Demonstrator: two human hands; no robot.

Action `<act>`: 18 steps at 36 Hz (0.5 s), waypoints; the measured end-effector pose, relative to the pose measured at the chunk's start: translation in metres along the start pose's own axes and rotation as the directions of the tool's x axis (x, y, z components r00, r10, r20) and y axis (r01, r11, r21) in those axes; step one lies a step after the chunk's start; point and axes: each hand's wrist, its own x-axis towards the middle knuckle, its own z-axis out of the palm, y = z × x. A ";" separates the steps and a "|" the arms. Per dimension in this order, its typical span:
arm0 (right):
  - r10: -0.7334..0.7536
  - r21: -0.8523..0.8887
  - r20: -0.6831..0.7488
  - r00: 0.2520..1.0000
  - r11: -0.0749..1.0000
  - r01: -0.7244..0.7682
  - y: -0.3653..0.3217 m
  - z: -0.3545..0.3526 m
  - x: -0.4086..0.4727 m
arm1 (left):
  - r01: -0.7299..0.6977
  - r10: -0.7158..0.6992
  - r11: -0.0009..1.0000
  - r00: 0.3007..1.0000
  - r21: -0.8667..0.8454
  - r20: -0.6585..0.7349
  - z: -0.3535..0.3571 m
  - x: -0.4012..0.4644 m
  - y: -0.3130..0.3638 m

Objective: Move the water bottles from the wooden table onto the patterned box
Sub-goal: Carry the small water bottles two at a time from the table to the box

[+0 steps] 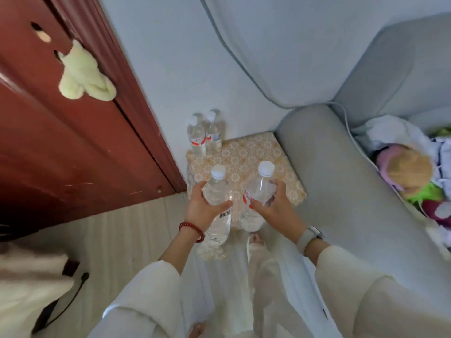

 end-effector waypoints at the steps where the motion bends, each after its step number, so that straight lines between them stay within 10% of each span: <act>1: 0.013 -0.005 0.020 1.000 1.000 -0.013 0.006 -0.006 0.028 | 0.022 -0.021 1.000 0.999 0.016 -0.027 0.014 0.023 0.003; 18: -0.048 -0.205 0.030 0.998 0.977 0.053 0.069 -0.003 0.299 | 0.044 -0.001 0.977 0.979 0.207 -0.202 0.124 0.268 -0.007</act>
